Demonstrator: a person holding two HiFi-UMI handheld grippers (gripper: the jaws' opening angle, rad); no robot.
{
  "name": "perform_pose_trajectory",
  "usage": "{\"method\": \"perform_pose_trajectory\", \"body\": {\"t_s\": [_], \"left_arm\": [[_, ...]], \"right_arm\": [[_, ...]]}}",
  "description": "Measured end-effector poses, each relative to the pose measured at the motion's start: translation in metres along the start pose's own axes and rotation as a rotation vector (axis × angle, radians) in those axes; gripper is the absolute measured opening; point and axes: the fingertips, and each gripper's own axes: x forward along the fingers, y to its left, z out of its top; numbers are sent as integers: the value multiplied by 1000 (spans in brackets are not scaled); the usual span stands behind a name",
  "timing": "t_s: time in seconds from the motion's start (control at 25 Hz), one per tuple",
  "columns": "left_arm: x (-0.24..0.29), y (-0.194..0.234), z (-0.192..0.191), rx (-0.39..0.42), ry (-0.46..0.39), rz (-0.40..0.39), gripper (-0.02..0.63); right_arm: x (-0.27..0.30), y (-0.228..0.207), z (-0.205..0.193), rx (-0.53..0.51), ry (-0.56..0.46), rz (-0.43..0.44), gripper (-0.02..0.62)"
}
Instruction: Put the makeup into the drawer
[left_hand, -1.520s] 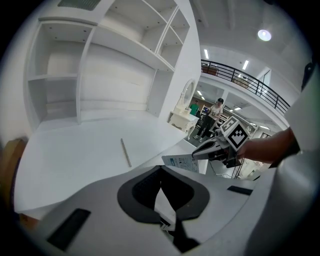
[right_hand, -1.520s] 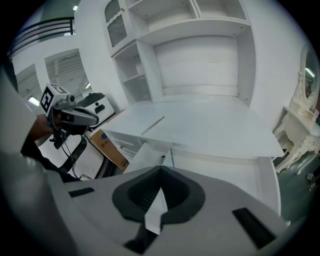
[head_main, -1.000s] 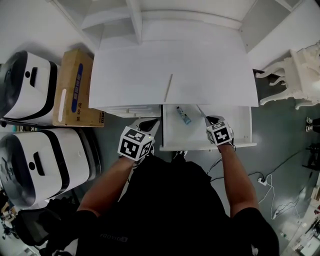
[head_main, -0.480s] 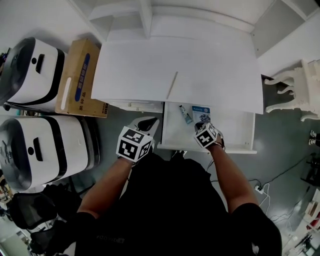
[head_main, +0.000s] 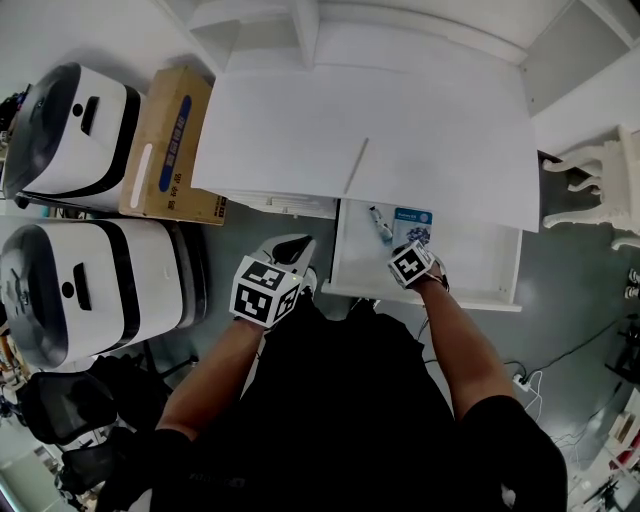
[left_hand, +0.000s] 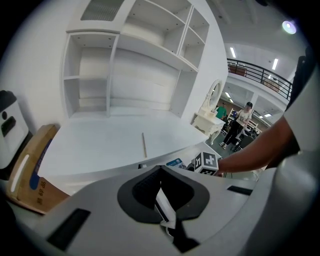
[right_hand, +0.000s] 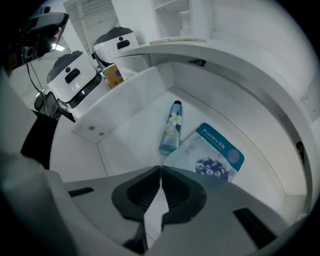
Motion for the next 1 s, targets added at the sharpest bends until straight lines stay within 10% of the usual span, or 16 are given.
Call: {"method": "perform_pose_trajectory", "body": {"t_s": [0.52, 1.0], "left_arm": [[-6, 15, 1, 11, -11, -51, 6], [-6, 17, 12, 85, -25, -148, 6]], "right_arm": [[3, 4, 2, 221, -23, 56, 126], [-53, -1, 34, 339, -193, -69, 126]]}}
